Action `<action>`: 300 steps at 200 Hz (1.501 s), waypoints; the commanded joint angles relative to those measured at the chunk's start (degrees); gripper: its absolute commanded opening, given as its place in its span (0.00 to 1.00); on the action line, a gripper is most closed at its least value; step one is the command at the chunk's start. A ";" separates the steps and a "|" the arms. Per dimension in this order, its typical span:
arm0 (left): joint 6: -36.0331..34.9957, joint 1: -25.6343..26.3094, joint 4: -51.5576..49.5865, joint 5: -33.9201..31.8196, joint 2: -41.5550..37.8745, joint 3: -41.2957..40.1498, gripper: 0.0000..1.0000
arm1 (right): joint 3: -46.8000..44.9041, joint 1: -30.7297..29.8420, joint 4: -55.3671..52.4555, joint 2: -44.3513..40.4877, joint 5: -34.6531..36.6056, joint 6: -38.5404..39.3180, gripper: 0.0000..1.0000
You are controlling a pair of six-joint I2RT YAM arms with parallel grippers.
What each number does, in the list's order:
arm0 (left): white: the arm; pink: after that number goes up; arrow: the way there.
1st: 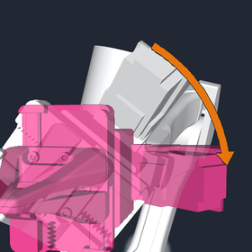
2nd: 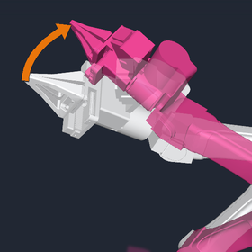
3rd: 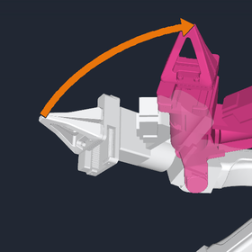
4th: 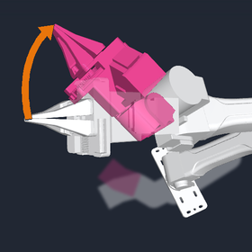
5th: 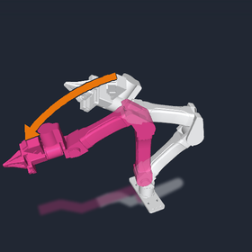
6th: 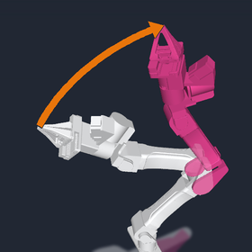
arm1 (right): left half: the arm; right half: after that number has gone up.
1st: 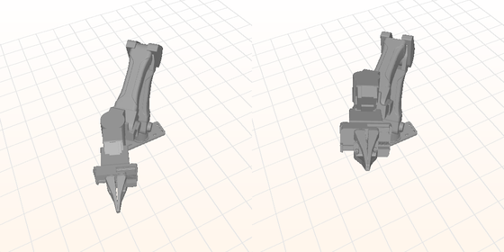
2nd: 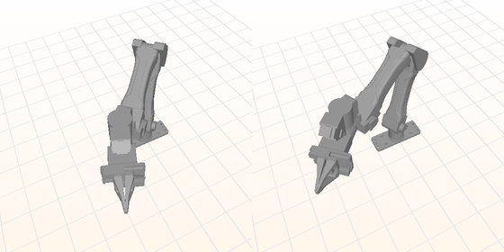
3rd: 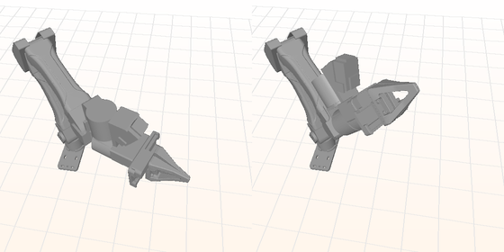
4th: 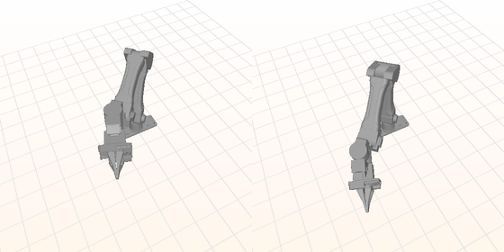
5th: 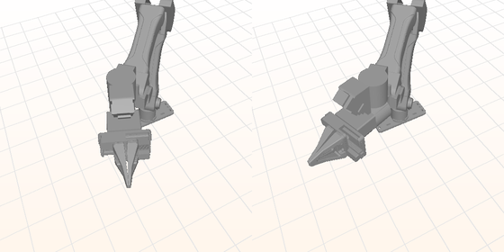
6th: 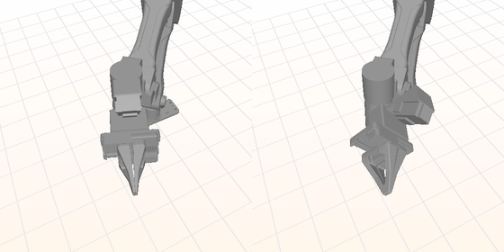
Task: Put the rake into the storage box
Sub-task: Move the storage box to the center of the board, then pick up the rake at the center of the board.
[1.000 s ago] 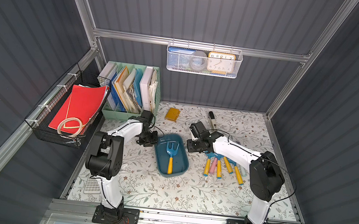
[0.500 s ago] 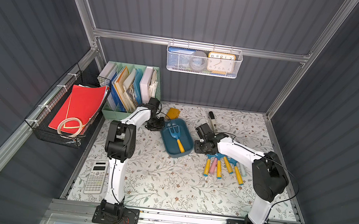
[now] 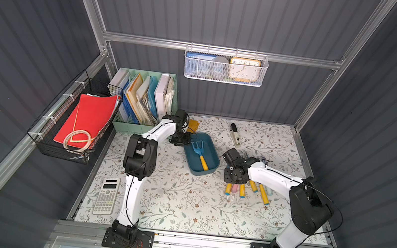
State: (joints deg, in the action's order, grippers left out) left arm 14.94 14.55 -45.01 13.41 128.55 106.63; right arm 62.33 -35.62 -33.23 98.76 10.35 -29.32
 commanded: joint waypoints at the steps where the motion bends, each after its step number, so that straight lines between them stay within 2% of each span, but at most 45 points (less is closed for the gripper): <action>1: -1.60 -0.40 -2.01 -0.81 -0.51 -1.51 0.43 | 0.23 0.06 -0.04 2.24 -1.35 -1.27 0.36; 25: -1.97 -0.31 -1.63 -0.15 -1.05 -2.69 0.45 | 0.17 0.11 0.41 3.57 -2.41 -1.53 0.36; 55: -2.10 -0.22 -0.91 1.24 -1.46 -4.64 0.51 | -2.01 0.04 1.66 4.32 -3.92 -2.78 0.33; 73: -1.98 -0.22 -0.57 2.31 -1.96 -5.78 0.57 | -3.16 0.02 2.23 4.41 -3.89 -3.63 0.26; 94: -1.76 -0.22 0.92 6.60 -3.89 -6.66 0.58 | -2.47 0.10 2.11 4.51 -3.05 -3.56 0.14; 138: -2.90 -0.22 3.98 17.68 -9.90 -5.71 0.60 | 3.30 1.62 1.47 3.73 0.29 -1.86 0.12; 147: -2.90 -0.22 5.56 19.19 -11.44 -6.30 0.63 | 4.00 2.67 2.04 3.06 0.09 -1.94 0.12; 153: -2.94 -0.22 6.70 20.16 -12.61 -6.89 0.74 | 4.27 3.52 2.66 2.49 -0.10 -2.15 0.12; 183: 0.50 -0.14 18.06 22.83 -18.94 -13.93 0.79 | 3.43 8.07 8.39 -1.00 -5.54 -3.50 0.12; 209: 4.24 -0.18 25.50 26.66 -21.64 -18.21 0.81 | 1.59 8.90 15.94 -3.33 -9.38 -3.19 0.12; 252: 8.21 -0.13 31.06 30.10 -20.62 -20.04 0.81 | 0.80 7.99 24.78 -4.80 -22.86 -1.25 0.12; 300: 8.95 0.18 31.14 30.98 -18.57 -19.00 0.80 | 3.81 3.74 23.50 -3.25 -26.30 3.19 0.12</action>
State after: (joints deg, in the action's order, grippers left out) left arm 22.50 14.37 -15.14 42.28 108.44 86.87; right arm 64.12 -30.15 -10.68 94.78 -11.97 -29.04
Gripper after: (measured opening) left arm 0.805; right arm 0.236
